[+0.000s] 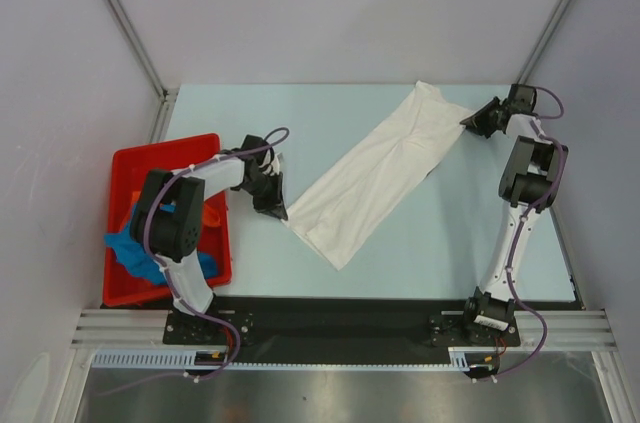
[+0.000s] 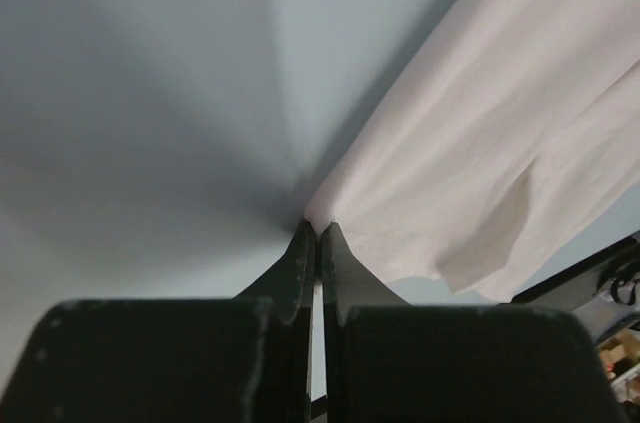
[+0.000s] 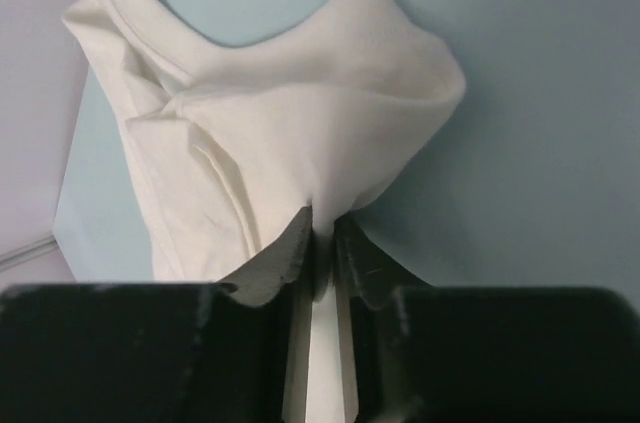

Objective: Fold and stack the t-shirts
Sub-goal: Fold the tshirt

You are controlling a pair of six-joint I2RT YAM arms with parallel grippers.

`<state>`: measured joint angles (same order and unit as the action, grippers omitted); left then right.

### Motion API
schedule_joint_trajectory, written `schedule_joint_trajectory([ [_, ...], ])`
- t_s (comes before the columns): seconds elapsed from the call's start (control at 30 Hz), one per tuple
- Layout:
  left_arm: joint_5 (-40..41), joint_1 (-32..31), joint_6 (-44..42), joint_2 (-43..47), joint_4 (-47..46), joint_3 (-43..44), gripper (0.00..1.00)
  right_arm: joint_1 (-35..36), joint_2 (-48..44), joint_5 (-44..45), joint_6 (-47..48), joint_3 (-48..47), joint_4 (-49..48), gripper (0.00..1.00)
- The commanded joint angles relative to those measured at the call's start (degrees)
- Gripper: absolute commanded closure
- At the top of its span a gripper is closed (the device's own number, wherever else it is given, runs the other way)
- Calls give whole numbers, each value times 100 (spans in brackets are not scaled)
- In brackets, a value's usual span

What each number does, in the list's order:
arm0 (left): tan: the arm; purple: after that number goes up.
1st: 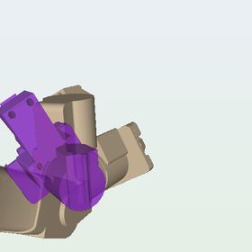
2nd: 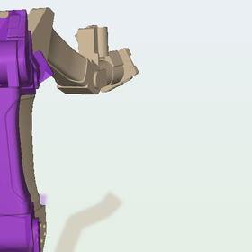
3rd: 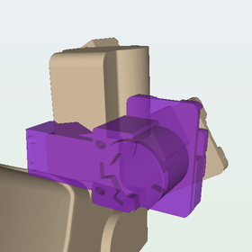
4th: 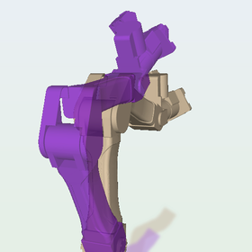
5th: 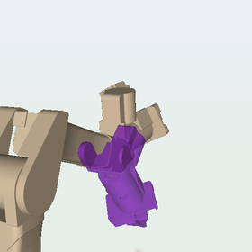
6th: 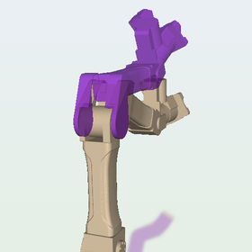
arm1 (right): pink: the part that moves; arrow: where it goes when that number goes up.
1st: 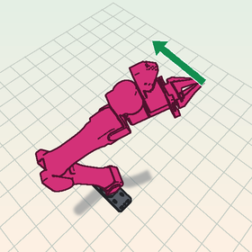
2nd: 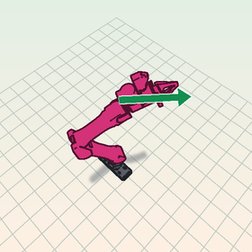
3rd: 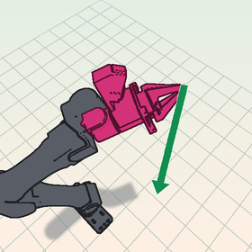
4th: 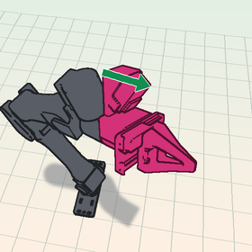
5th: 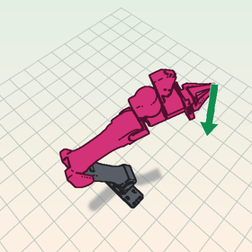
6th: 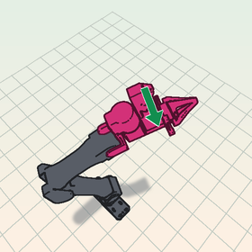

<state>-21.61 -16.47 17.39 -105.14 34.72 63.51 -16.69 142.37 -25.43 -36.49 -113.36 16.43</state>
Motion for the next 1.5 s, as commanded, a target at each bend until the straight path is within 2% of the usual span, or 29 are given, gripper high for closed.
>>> schedule_joint_trajectory([
  [0.0, -300, -41, 519, 545, -52, -793, 100, 139, 440, 179, -60, -440, 106, 85],
  [0.17, -615, -111, 958, 1232, -246, -1638, 100, 341, 1073, 82, -16, -1730, 511, 89],
  [0.43, -801, -1252, 2020, 1892, -947, -2614, 100, 894, 1565, 47, -683, -2102, -191, 89],
  [0.6, -643, -1341, 2427, 2532, -1213, -3133, 100, 1141, 1979, 47, -1270, -2691, -420, 89],
  [0.7, -687, -1647, 2673, 2657, -1424, -3239, 100, 1290, 2067, 82, -1579, -2796, -780, 88],
  [0.8, -713, -1789, 2831, 2587, -1617, -3204, 100, 1309, 1989, 143, -1546, -2928, -571, 77],
  [0.83, -713, -1798, 2832, 2587, -1670, -3169, 100, 1282, 1892, 152, -1424, -2929, -257, 70],
  [0.9, -652, -1807, 2771, 2604, -1679, -3073, 100, 1108, 1508, 144, -1247, -2806, 418, 64],
  [0.93, -600, -1807, 2666, 2604, -1618, -3037, 100, 1028, 1339, 205, -1107, -2771, 745, 58],
  [1.0, -494, -1807, 2551, 2569, -1539, -2915, 100, 878, 875, 423, -563, -2377, 1264, 50],
  [1.13, -467, -1807, 2436, 2569, -1564, -2852, 100, 509, -696, 1021, 553, -1638, 2644, 31],
  [1.17, -493, -1807, 2453, 2604, -1582, -2870, 100, 491, -945, 1101, 895, -1471, 2873, 30],
  [1.23, -520, -1807, 2462, 2630, -1617, -2905, 99, 491, -1568, 1102, 1117, -454, 3174, 29],
  [1.3, -520, -1807, 2463, 2709, -1600, -2949, 100, 570, -2780, 779, 1223, 740, 2956, 28],
  [1.33, -485, -1807, 2454, 2753, -1583, -2967, 100, 605, -3185, 611, 1215, 1963, 2624, 28],
  [1.37, -450, -1807, 2436, 2788, -1556, -2975, 100, 701, -3954, 427, 1197, 2498, 2472, 28],
  [1.4, -398, -1807, 2427, 2876, -1530, -2984, 99, 780, -4275, 190, 1188, 2956, 2332, 28],
  [1.43, -345, -1807, 2410, 2903, -1512, -2984, 100, 868, -4574, 101, 1153, 3865, 2287, 30],
  [1.47, -301, -1807, 2384, 2946, -1512, -2993, 100, 1130, -5186, -5, 1144, 4240, 2199, 31],
])
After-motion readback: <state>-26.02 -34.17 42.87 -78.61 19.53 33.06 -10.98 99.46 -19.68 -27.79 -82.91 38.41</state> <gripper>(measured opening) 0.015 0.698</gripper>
